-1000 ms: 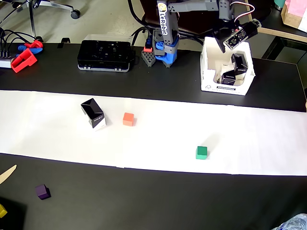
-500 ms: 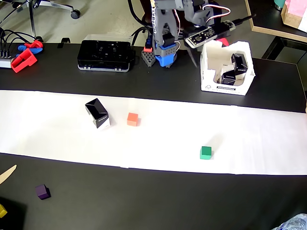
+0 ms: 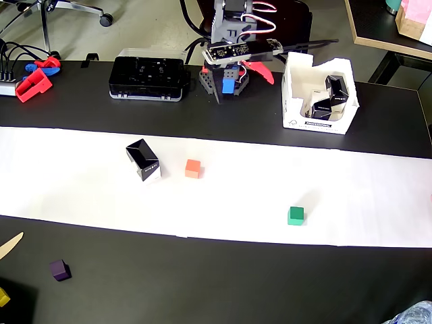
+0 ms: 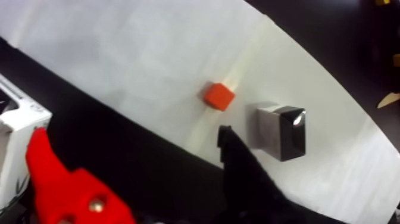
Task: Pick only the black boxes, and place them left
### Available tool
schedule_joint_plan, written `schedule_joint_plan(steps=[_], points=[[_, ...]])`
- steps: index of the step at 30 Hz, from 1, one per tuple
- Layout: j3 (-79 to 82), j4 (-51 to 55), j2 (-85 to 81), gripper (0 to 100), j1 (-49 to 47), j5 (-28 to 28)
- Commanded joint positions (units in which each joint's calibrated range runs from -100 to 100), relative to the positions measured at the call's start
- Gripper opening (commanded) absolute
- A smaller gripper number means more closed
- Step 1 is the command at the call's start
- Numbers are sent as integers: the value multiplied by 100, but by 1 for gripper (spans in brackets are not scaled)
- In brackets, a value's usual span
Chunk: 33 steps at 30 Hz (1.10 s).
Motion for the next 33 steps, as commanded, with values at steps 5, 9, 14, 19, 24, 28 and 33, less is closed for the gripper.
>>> schedule_joint_plan(steps=[5,9,14,19,24,28,33], points=[[922,-1593,-320,54,775,395],[1170,-1887,-320,54,1070,611],[1206,-2022,-312,54,1546,932],[1188,-2030,-312,54,2222,1558],[1126,-2316,-75,54,2429,1653],[931,-2674,400,54,2438,1658],[549,-2793,1024,54,2438,1664]])
